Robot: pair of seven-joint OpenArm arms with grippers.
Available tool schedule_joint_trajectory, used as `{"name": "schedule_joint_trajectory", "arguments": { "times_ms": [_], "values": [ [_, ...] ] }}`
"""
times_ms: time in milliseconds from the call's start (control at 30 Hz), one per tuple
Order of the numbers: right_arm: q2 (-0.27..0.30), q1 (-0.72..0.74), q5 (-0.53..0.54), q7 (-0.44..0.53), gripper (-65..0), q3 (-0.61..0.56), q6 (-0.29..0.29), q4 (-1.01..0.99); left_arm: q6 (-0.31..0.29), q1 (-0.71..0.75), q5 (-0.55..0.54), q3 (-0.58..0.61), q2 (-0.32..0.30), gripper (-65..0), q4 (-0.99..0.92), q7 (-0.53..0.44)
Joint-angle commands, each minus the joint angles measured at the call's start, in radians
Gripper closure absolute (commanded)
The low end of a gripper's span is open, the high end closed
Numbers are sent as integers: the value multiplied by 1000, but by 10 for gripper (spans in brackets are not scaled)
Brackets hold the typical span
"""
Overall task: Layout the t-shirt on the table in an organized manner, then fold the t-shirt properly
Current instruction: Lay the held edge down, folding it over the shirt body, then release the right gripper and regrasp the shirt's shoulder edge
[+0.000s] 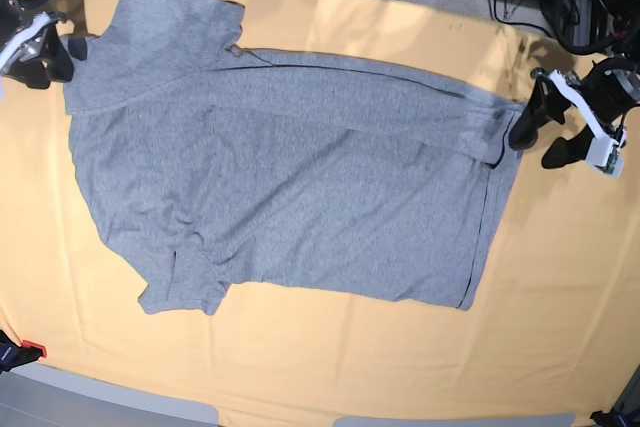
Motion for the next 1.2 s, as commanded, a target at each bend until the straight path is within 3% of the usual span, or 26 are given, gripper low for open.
{"name": "schedule_joint_trajectory", "arguments": {
  "times_ms": [0,200,467,567,767,867,1167],
  "values": [
    [18,-9,44,-8,-284,21,2,11,-5,-6,-6,-8,-20,-399,12,-30],
    [-13,-110,119,-30,-284,30,2,11,13,-6,4,-8,-20,-399,12,-31],
    [-170,-170,118,-30,-285,29,2,10,14,-3,3,-8,-20,-399,12,-29],
    [-204,-169,117,-21,-285,29,2,-23,16,-3,0,-8,-19,-399,12,-29],
    [-206,-142,122,-19,-288,4,2,-204,43,-3,1,-8,-20,-399,12,-30],
    [-206,-136,187,-30,-288,-39,2,-278,43,-3,1,-8,-19,-399,12,-29],
    [-206,-137,215,-30,-287,-238,2,-290,43,-3,1,-8,-19,-399,12,-29]
  ]
}}
